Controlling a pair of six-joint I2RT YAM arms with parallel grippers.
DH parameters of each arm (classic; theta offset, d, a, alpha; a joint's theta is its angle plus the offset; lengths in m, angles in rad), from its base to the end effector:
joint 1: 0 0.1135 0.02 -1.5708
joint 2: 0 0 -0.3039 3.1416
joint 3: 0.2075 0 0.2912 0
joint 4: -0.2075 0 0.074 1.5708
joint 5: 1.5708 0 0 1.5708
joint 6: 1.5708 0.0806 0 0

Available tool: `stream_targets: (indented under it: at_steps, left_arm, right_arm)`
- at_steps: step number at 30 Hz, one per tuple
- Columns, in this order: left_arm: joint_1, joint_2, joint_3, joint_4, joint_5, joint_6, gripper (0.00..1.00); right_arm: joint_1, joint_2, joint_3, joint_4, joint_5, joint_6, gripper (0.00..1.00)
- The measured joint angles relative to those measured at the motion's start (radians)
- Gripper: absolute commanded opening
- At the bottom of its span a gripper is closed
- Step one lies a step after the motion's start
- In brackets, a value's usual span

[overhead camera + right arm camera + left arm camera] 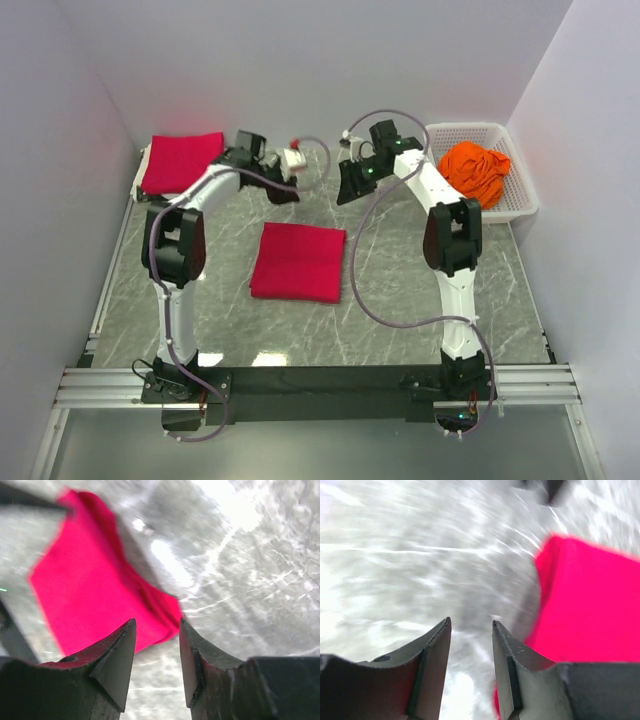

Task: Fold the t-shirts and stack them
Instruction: Fold the tshirt

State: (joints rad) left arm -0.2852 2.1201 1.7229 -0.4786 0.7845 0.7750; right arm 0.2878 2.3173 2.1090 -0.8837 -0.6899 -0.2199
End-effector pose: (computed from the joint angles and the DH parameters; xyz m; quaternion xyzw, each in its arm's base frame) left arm 0.5104 -0.2090 0.2171 0.5516 0.6838 -0.2724 0.3924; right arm 0.5419 0.2139 0.2155 -0.3072 0.8648 0.3359 0.2119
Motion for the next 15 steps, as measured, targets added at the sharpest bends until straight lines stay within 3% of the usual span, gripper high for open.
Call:
stream_targets:
  at_steps: [3,6,10,15]
  left_arm:
    - [0.060,-0.003,0.088,0.004,0.048,-0.136,0.41]
    - [0.120,-0.039,0.084,0.004,0.123,-0.290,0.41]
    - [0.153,-0.118,-0.076,0.064,0.228,-0.564,0.39]
    - [0.123,-0.121,-0.280,0.191,0.296,-0.887,0.38]
  right_arm:
    - [-0.006,-0.071,-0.023,0.015,-0.037,0.042,0.45]
    - [-0.001,-0.168,-0.141,0.082,-0.126,0.125,0.45]
    - [0.035,-0.235,-0.299,0.191,-0.250,0.260,0.38]
    - [0.101,-0.187,-0.400,0.301,-0.332,0.381,0.36]
